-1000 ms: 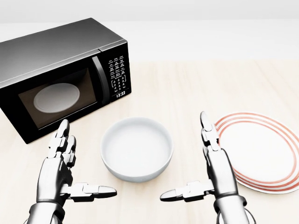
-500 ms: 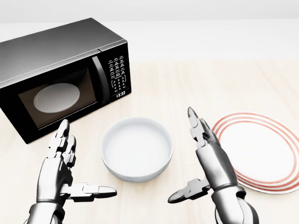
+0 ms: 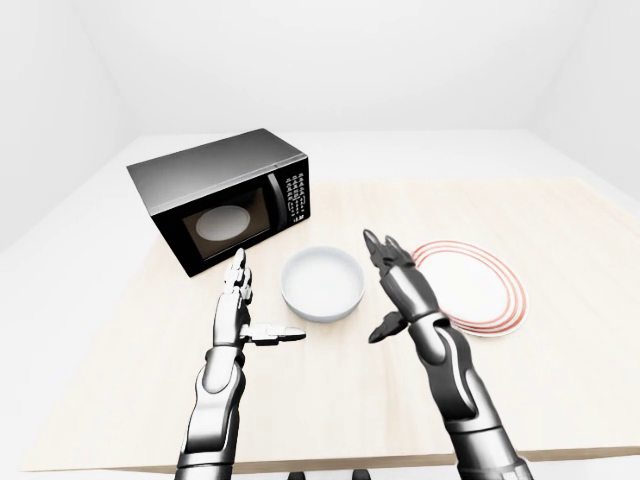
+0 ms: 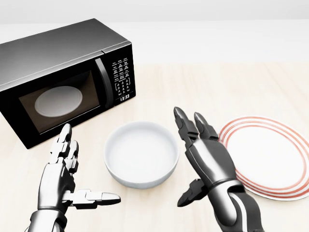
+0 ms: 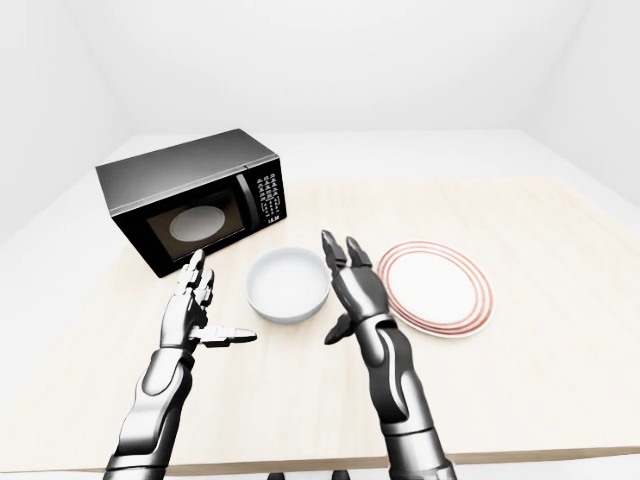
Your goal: Pick up the white bowl and put it on the plate.
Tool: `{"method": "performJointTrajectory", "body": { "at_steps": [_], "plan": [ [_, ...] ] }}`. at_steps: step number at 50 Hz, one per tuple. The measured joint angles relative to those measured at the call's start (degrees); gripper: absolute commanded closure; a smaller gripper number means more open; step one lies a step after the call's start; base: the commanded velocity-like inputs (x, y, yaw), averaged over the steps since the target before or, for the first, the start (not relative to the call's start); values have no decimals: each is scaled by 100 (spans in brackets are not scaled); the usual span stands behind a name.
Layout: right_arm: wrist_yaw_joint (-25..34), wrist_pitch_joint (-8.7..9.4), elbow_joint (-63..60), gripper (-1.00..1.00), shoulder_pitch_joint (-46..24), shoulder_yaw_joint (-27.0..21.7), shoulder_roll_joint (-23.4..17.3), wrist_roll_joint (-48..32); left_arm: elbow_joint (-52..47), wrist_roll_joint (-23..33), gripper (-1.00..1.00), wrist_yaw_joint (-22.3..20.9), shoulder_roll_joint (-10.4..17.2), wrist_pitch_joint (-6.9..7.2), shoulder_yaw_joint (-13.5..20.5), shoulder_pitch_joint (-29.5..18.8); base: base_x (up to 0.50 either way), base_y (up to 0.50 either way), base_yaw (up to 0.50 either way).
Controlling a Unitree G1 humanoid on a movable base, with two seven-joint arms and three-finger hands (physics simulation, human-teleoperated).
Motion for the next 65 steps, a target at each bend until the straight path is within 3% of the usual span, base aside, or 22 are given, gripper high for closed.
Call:
{"method": "performJointTrajectory", "body": {
  "at_steps": [8,19,32,45,65],
  "plan": [
    [393,-218,11,-100,-247,154,31,-994,0,0,-100,0,0,0,0,0,0,0,0],
    [773,-464,-4,-100,-423,211,74,-1669,0,0,-100,0,0,0,0,0,0,0,0],
    [1564,-466,-169,-100,-451,282,80,-2028,0,0,-100,0,0,0,0,0,0,0,0],
    [3028,-466,-404,-100,-591,350,177,-1928,0,0,-100,0,0,0,0,0,0,0,0],
    [3038,-466,-317,-100,-890,530,360,-1789,0,0,-100,0,0,0,0,0,0,0,0]
  ]
}}
